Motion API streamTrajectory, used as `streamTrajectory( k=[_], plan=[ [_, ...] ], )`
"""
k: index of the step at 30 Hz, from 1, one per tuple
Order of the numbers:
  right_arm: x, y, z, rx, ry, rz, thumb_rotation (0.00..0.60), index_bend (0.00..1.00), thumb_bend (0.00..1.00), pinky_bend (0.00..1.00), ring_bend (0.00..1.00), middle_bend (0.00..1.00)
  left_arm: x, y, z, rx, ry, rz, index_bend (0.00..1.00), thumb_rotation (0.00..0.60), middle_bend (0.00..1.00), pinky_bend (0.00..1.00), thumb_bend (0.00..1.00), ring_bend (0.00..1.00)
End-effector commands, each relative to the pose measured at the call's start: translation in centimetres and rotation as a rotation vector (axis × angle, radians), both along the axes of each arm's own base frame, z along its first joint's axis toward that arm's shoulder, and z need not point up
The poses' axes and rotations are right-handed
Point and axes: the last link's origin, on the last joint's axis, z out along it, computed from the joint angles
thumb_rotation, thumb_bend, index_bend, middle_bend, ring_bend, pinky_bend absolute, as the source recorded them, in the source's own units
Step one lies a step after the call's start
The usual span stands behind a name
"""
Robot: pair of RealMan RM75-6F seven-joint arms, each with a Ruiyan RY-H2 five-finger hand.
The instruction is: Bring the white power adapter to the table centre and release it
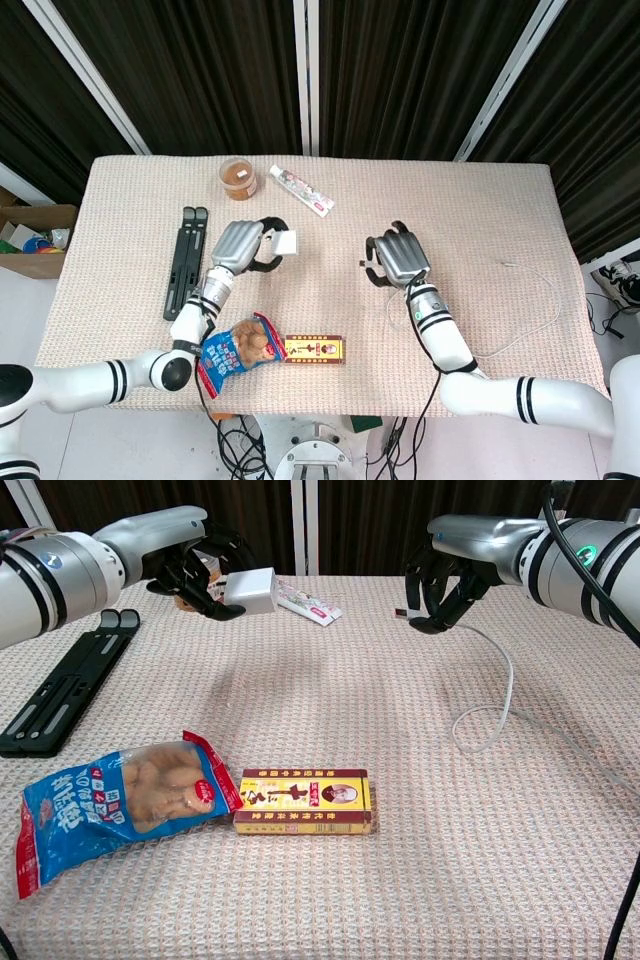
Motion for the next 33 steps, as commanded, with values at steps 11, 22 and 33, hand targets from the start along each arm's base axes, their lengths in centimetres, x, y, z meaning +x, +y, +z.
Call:
streamTrajectory(
  k=[11,22,33],
  plan=[
    [0.5,-1.1,0.2,0.007,-0.022,-0.021,0.6,0.61,1.0,0.18,0.34,0.62,1.0,-0.3,-0.3,0.001,0.026,-0.069,0.48,0.6,0.43,0.97,0.42,0.75],
    [3.5,-1.9,-0.9,0.029,-0.035,-0.01,0.6,0.61,1.0,0.18,0.34,0.62,3.4,-0.4,-0.9,0.013,0.09,-0.147,0.48,0.6,0.43,0.97,0.42,0.75],
    [5.5,-2.0,-1.7,0.021,-0.003,0.01,0.6,0.61,1.0,0.18,0.35,0.62,4.2,-0.7,-0.7,-0.004,0.135,-0.142,0.48,0.6,0.44,0.97,0.42,0.75]
  ],
)
